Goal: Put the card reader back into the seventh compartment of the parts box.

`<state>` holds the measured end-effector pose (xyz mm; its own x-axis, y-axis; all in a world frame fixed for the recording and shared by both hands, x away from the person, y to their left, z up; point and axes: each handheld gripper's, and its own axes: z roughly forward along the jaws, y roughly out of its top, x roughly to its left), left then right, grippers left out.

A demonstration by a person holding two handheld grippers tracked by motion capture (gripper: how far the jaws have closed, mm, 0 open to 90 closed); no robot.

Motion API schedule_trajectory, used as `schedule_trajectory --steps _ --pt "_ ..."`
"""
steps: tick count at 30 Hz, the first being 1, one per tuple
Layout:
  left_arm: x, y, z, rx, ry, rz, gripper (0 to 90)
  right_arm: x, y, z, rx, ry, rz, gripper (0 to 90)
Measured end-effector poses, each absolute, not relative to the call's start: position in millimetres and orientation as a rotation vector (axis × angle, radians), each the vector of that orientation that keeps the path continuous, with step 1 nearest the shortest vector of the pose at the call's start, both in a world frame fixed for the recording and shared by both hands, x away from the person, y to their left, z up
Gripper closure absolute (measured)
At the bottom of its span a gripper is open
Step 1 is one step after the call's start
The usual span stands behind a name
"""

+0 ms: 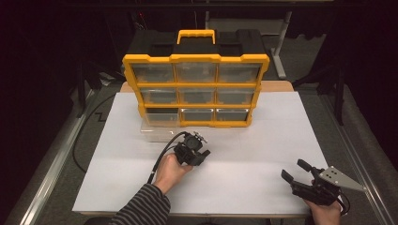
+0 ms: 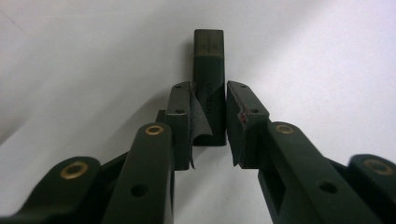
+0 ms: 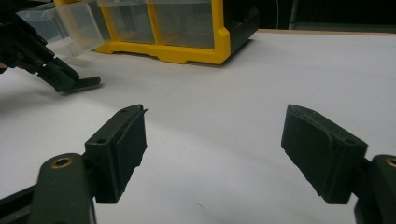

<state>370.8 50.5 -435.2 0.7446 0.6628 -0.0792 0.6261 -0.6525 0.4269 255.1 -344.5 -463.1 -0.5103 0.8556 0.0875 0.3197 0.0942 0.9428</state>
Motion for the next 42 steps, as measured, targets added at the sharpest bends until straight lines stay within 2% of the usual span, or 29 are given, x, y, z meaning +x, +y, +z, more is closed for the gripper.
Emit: schedule_trajectory --steps 24,42 --pt "355 94 -415 2.417 1.021 0.103 72.4 256 -344 -463 1.144 1.883 1.422 22.9" --pt "346 130 -395 2.350 1.073 0.144 72.4 256 -344 -463 1.149 1.887 1.412 22.8"
